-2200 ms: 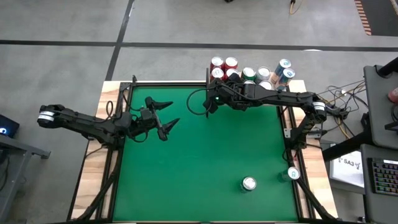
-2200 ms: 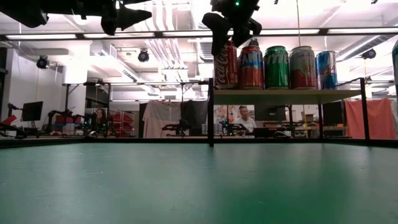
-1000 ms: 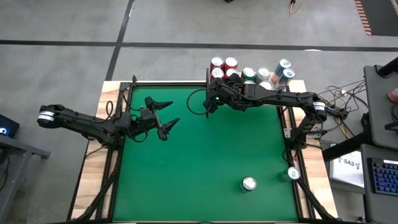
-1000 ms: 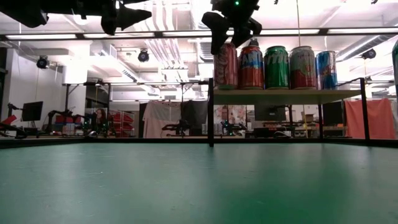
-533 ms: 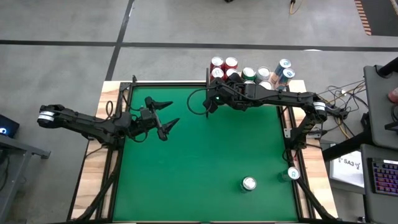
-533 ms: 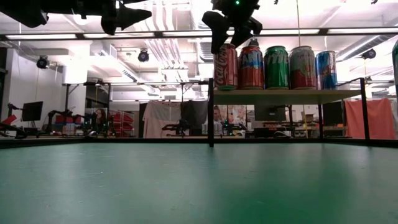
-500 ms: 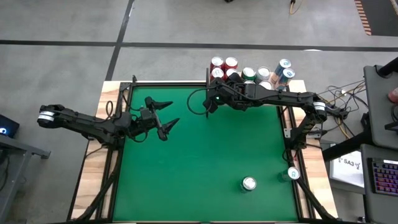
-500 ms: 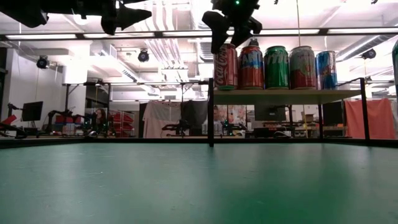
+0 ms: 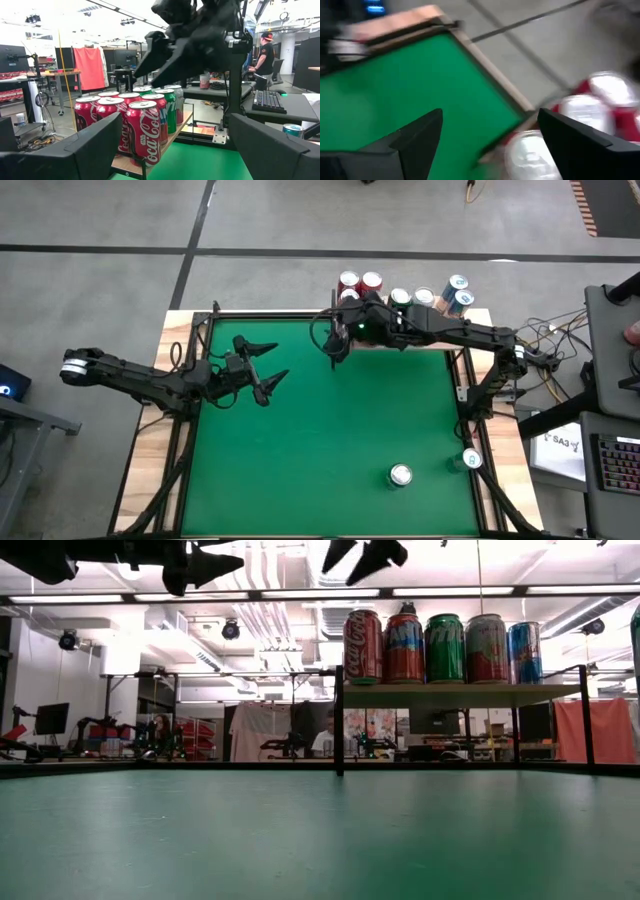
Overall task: Place canned beverage on shelf
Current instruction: Put the red-white soda can on the shelf aligned with the other red-white soda cans
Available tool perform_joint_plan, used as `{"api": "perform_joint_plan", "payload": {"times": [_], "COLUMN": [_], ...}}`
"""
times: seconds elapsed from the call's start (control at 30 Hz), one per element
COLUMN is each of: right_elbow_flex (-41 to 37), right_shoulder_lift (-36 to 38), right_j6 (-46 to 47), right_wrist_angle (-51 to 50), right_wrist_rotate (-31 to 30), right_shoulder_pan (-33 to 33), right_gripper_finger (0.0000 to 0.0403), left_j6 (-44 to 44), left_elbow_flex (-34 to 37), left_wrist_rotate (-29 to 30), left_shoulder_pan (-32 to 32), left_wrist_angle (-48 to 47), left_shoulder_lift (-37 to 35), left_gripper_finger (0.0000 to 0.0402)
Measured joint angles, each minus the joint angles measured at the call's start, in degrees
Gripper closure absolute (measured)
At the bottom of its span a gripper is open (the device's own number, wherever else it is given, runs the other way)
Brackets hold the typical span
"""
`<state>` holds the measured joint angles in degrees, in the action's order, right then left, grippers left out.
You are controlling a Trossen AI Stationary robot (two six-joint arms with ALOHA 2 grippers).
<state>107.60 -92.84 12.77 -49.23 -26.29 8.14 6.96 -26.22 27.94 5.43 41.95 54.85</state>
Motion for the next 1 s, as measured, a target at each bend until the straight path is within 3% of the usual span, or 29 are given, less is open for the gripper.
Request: {"api": "perform_joint_plan", "payload": {"times": [0.17,0.5,0.73,1.0], "right_elbow_flex": [1.28,-3.67,-4.92,-4.98], "right_shoulder_lift": [0.04,-0.02,-0.02,-0.02], "right_j6": [4.46,7.30,7.06,6.51], "right_wrist_angle": [-4.27,-9.15,-8.82,-8.83], "right_wrist_rotate": [10.12,6.77,1.84,0.52], "right_shoulder_pan": [0.00,0.09,0.79,2.27], "right_gripper_finger": [0.0147,0.0377,0.0392,0.0394], "left_j6": [0.00,0.00,0.00,0.00], "left_elbow_flex": [0.00,0.00,0.00,0.00], "left_wrist_rotate": [0.00,0.00,-0.02,-0.02], "left_shoulder_pan": [0.00,0.00,0.00,0.00], "left_wrist_angle": [0.00,0.00,-0.02,-0.02], "left_shoulder_lift": [0.00,0.00,0.00,0.00], "left_gripper_finger": [0.0051,0.0051,0.0051,0.0051]}}
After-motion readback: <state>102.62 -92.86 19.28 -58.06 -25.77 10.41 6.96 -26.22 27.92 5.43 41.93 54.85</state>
